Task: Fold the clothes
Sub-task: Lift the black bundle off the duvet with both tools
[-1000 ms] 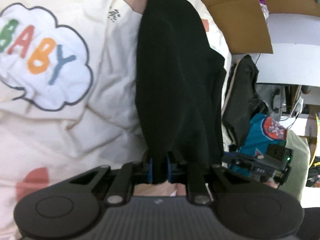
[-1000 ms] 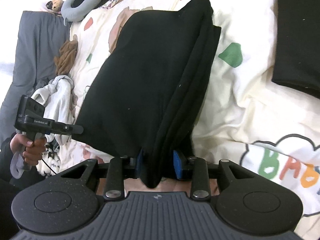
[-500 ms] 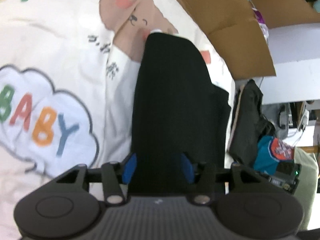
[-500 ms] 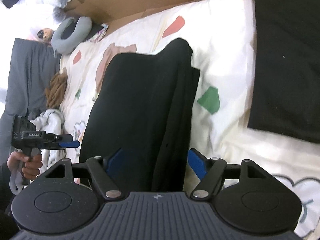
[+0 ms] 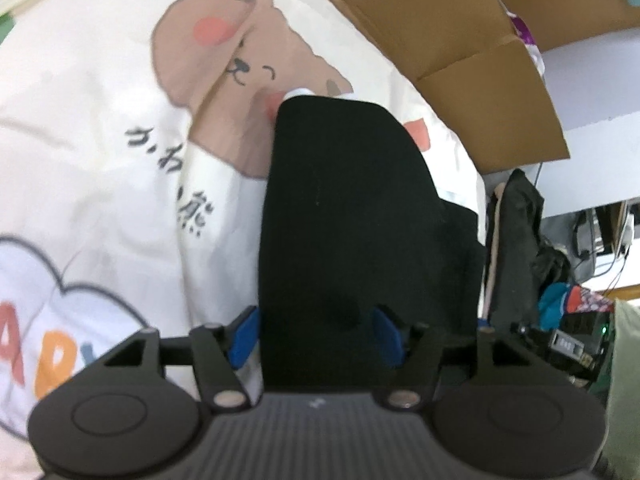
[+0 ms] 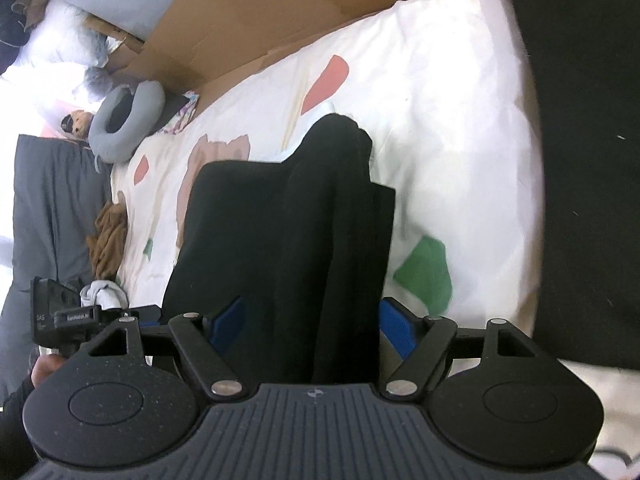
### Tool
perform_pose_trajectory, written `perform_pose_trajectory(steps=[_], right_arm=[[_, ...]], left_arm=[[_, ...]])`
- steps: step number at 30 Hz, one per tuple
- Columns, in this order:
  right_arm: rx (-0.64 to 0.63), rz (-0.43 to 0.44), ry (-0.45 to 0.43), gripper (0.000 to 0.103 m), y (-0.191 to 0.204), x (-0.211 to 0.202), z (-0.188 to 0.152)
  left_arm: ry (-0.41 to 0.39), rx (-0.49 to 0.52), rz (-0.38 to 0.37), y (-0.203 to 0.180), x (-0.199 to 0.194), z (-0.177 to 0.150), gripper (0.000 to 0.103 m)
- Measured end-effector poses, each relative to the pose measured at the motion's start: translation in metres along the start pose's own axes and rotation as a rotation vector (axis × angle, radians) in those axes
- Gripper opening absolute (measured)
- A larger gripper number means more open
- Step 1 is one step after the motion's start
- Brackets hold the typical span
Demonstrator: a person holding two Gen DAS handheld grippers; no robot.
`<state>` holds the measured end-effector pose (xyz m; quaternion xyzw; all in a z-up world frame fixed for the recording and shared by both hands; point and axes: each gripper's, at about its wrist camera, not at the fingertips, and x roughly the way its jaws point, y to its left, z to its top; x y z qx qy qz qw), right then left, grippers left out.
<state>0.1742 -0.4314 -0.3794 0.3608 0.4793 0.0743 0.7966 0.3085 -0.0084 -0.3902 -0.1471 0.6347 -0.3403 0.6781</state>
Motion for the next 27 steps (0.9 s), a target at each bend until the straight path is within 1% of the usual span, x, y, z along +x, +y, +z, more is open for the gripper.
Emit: perform_pose_trajectory(steps=[2, 8, 13, 16, 17, 18, 19, 20, 21, 22, 23, 24, 27], right_arm=[[-0.005, -0.018, 0.001, 0.08, -0.002, 0.008, 0.004], [0.016, -0.012, 0.021, 0.08, -0.014, 0.029, 0.011], [0.042, 0.036, -0.021, 0.078, -0.027, 0.038, 0.017], [0.059, 0.06, -0.034, 0.071, -0.031, 0.042, 0.025], [0.064, 0.065, -0.035, 0.065, -0.032, 0.043, 0.028], [0.069, 0.067, -0.036, 0.062, -0.032, 0.044, 0.031], [0.073, 0.064, -0.037, 0.055, -0.033, 0.045, 0.033], [0.071, 0.064, -0.036, 0.046, -0.033, 0.045, 0.035], [0.069, 0.065, -0.036, 0.043, -0.032, 0.044, 0.036], [0.067, 0.065, -0.036, 0.036, -0.031, 0.044, 0.038], [0.057, 0.068, -0.041, 0.034, -0.028, 0.04, 0.037], [0.043, 0.071, -0.048, 0.033, -0.025, 0.036, 0.037], [0.026, 0.076, -0.054, 0.034, -0.022, 0.031, 0.036]], left_arm=[[0.002, 0.005, 0.001, 0.001, 0.004, 0.005, 0.065], [-0.009, -0.008, -0.018, 0.009, 0.014, 0.015, 0.065], [-0.03, -0.021, -0.051, 0.013, 0.025, 0.024, 0.065], [-0.052, -0.038, -0.081, 0.018, 0.03, 0.032, 0.064], [-0.067, -0.044, -0.09, 0.02, 0.031, 0.034, 0.063], [-0.083, -0.05, -0.099, 0.021, 0.032, 0.037, 0.062], [-0.099, -0.063, -0.111, 0.022, 0.033, 0.038, 0.061], [-0.115, -0.077, -0.123, 0.024, 0.034, 0.04, 0.059], [-0.126, -0.081, -0.126, 0.025, 0.034, 0.041, 0.051], [-0.138, -0.086, -0.128, 0.026, 0.033, 0.043, 0.042], [-0.149, -0.09, -0.131, 0.027, 0.033, 0.044, 0.038], [-0.158, -0.072, -0.14, 0.025, 0.03, 0.045, 0.036], [-0.158, -0.046, -0.144, 0.023, 0.027, 0.044, 0.035]])
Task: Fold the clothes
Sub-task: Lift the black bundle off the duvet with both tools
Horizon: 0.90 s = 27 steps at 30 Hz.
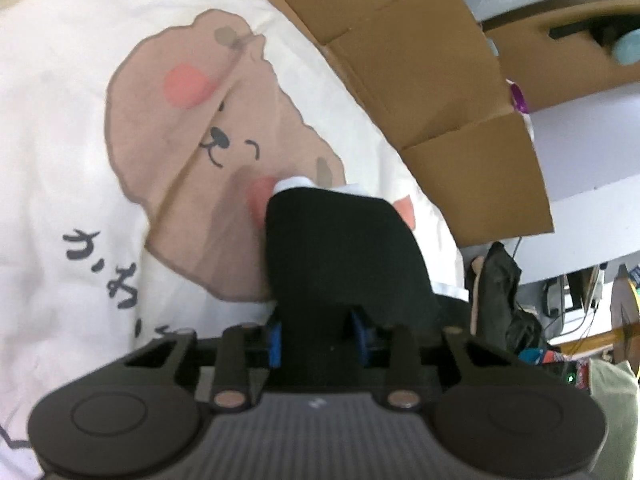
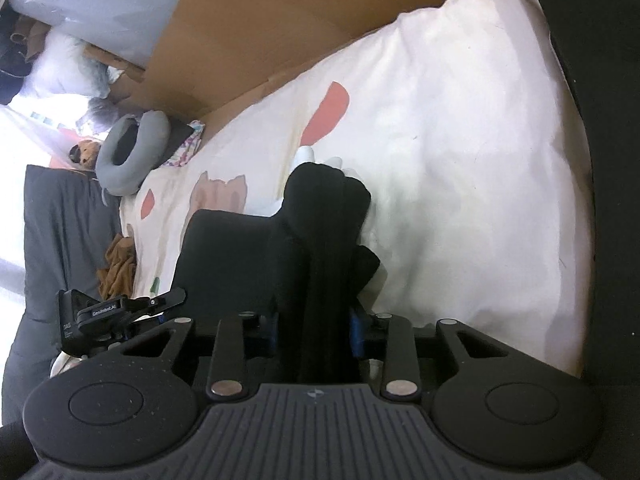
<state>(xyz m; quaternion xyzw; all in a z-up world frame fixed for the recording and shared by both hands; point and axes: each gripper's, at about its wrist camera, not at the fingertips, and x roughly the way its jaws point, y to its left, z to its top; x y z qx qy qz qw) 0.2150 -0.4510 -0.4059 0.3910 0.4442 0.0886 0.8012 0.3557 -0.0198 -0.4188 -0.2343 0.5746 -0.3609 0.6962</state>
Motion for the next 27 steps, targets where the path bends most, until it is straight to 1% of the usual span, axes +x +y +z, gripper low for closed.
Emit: perform_pose_trajectory(steps=[2, 4, 5, 6, 11, 15, 18, 20, 21, 23, 25, 27], right_arm=[[0.002, -0.012, 0.006, 0.043, -0.004, 0.003, 0.001], [0.019, -0.015, 0.012, 0.046, -0.008, 0.006, 0.002], [0.025, -0.013, 0.015, 0.049, -0.01, 0.007, 0.002], [0.028, -0.011, 0.02, 0.05, -0.01, 0.009, 0.001], [0.036, 0.002, 0.031, 0.05, -0.015, 0.015, -0.001], [0.05, 0.026, 0.031, 0.05, -0.017, 0.022, 0.003], [0.052, 0.04, 0.033, 0.05, -0.016, 0.028, 0.007], [0.051, 0.047, 0.033, 0.051, -0.017, 0.031, 0.009], [0.051, 0.049, 0.034, 0.051, -0.017, 0.032, 0.01], [0.043, 0.044, 0.04, 0.039, -0.015, 0.033, 0.012], [0.012, 0.02, 0.047, 0.034, -0.008, 0.032, 0.012], [-0.03, 0.002, 0.033, 0.03, 0.002, 0.028, 0.011]], left_arm=[[0.011, -0.008, -0.003, 0.002, 0.002, 0.002, 0.036], [0.026, -0.022, -0.004, 0.005, 0.005, 0.005, 0.046], [0.031, -0.022, -0.006, 0.006, 0.004, 0.006, 0.047], [0.035, -0.015, -0.008, 0.006, 0.006, 0.007, 0.047], [0.064, -0.007, -0.036, 0.01, 0.015, 0.012, 0.048], [0.07, -0.008, -0.069, 0.012, 0.021, 0.015, 0.051], [0.071, 0.004, -0.094, 0.014, 0.024, 0.018, 0.051], [0.069, -0.016, -0.109, 0.017, 0.024, 0.02, 0.051], [0.063, -0.019, -0.109, 0.016, 0.023, 0.02, 0.05], [0.05, -0.015, -0.101, 0.014, 0.021, 0.019, 0.045], [0.033, 0.003, -0.086, 0.01, 0.016, 0.015, 0.031], [0.018, 0.014, -0.077, 0.006, 0.011, 0.012, 0.023]])
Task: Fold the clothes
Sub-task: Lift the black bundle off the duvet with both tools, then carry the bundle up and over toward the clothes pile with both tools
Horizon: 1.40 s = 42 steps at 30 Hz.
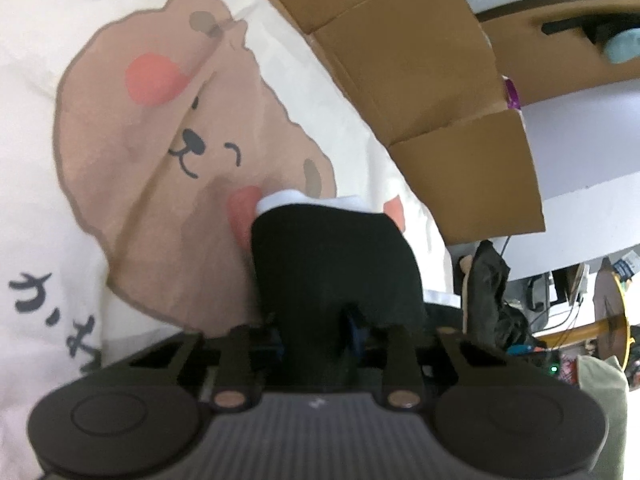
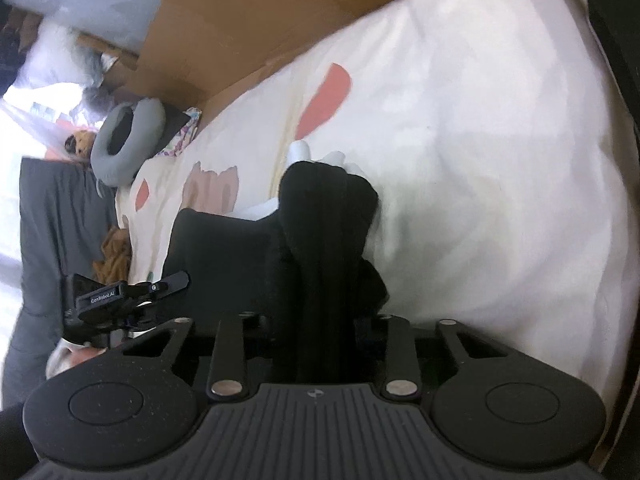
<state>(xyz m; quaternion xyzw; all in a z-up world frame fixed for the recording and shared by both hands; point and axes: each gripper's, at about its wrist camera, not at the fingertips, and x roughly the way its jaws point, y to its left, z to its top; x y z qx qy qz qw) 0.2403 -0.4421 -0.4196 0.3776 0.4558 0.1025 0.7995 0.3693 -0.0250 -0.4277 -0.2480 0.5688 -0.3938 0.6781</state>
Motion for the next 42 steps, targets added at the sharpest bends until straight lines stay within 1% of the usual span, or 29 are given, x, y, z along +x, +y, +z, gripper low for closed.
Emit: perform_pose_trajectory(steps=[1, 4, 11, 16, 22, 25, 29, 34, 42], right_arm=[[-0.022, -0.009, -0.005, 0.029, 0.006, -0.002, 0.0], [-0.085, -0.036, -0.012, 0.026, 0.022, -0.009, 0.0], [-0.201, -0.078, -0.024, 0.024, 0.066, -0.028, 0.0], [-0.212, -0.073, -0.043, 0.024, 0.089, -0.051, -0.003], [-0.247, -0.07, -0.06, 0.023, 0.118, -0.082, -0.01], [-0.274, -0.059, -0.076, 0.022, 0.138, -0.1, -0.014], [-0.297, -0.032, -0.113, 0.022, 0.162, -0.129, -0.015], [-0.348, -0.023, -0.177, 0.021, 0.198, -0.167, -0.012], [-0.428, -0.009, -0.306, 0.021, 0.258, -0.25, 0.012]], left_arm=[[-0.004, 0.001, 0.001, -0.003, -0.004, -0.001, 0.02], [-0.012, 0.029, 0.019, -0.02, -0.015, -0.002, 0.017], [-0.021, 0.1, 0.048, -0.068, -0.04, -0.007, 0.015], [-0.047, 0.089, 0.06, -0.091, -0.062, -0.014, 0.015], [-0.07, 0.127, 0.093, -0.128, -0.094, -0.029, 0.014], [-0.089, 0.141, 0.093, -0.15, -0.114, -0.037, 0.014], [-0.115, 0.16, 0.102, -0.181, -0.137, -0.041, 0.014], [-0.148, 0.218, 0.11, -0.228, -0.164, -0.039, 0.014], [-0.241, 0.327, 0.081, -0.321, -0.21, -0.033, 0.014]])
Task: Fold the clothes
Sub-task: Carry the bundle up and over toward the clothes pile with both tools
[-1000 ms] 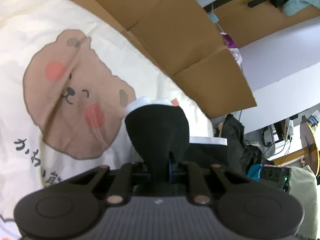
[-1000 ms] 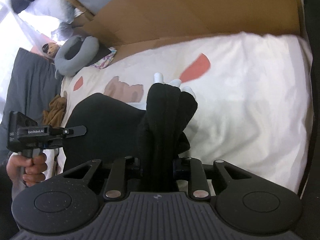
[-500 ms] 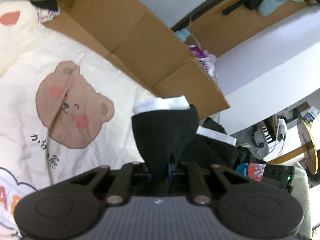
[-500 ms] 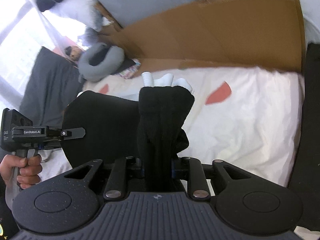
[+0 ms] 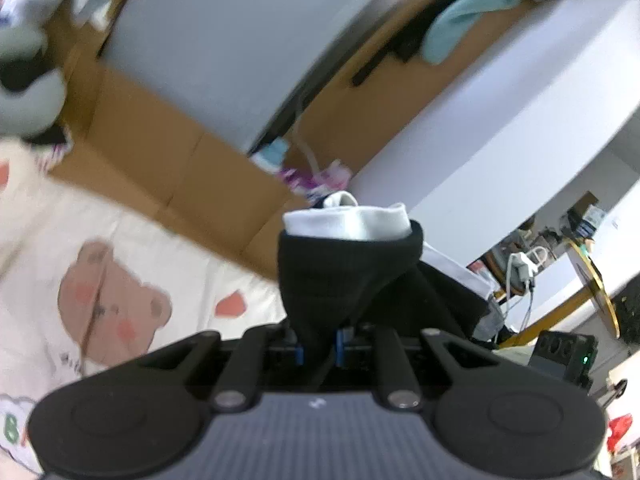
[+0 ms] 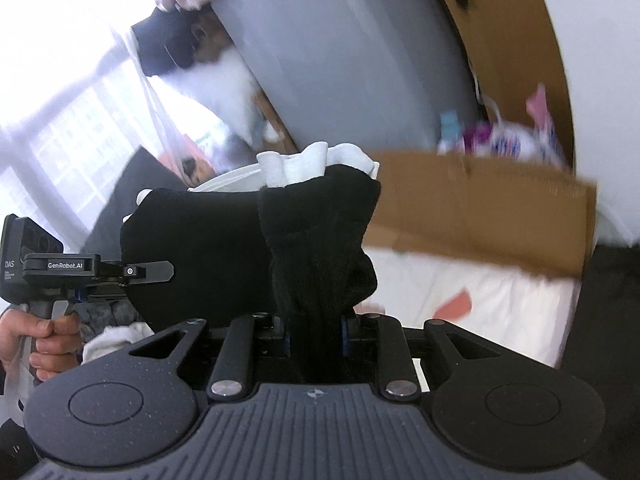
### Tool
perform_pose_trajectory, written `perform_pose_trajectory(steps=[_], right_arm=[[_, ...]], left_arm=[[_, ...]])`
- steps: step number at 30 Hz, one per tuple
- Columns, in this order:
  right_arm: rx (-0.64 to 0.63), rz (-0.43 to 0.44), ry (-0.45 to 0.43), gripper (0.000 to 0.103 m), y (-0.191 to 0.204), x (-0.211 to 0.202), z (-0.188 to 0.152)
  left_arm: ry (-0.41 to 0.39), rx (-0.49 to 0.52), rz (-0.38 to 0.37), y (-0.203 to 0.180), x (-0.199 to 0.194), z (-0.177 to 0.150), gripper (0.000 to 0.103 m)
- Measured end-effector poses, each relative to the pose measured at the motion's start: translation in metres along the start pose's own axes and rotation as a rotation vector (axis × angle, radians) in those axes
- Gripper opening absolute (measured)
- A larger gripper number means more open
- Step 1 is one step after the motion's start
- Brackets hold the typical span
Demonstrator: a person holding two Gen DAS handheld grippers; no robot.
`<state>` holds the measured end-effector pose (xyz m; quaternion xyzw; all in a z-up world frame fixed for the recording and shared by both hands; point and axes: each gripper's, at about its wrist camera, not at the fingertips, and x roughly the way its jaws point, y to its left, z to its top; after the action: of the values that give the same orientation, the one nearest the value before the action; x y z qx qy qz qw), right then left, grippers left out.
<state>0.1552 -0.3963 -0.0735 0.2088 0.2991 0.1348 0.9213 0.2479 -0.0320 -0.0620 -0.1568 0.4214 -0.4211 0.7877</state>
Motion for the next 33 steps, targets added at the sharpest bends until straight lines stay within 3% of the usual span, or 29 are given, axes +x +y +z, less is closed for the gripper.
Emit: perform_pose_trajectory(steps=[8, 18, 23, 28, 33], right_arm=[[-0.056, -0.052, -0.053, 0.021, 0.037, -0.065, 0.059], [-0.082, -0.108, -0.074, 0.021, 0.063, -0.121, 0.103], [-0.096, -0.131, -0.138, 0.021, 0.073, -0.165, 0.129], [-0.125, -0.187, -0.168, 0.021, 0.079, -0.206, 0.137], [-0.08, -0.22, -0.198, 0.021, 0.065, -0.243, 0.122]], left_arm=[[-0.046, 0.07, -0.022, -0.069, -0.031, 0.028, 0.013], [-0.098, 0.105, -0.011, -0.129, -0.055, 0.035, 0.013], [-0.131, 0.133, -0.06, -0.167, -0.058, 0.047, 0.013], [-0.123, 0.167, -0.112, -0.203, -0.047, 0.05, 0.013], [-0.096, 0.219, -0.155, -0.237, -0.028, 0.041, 0.013]])
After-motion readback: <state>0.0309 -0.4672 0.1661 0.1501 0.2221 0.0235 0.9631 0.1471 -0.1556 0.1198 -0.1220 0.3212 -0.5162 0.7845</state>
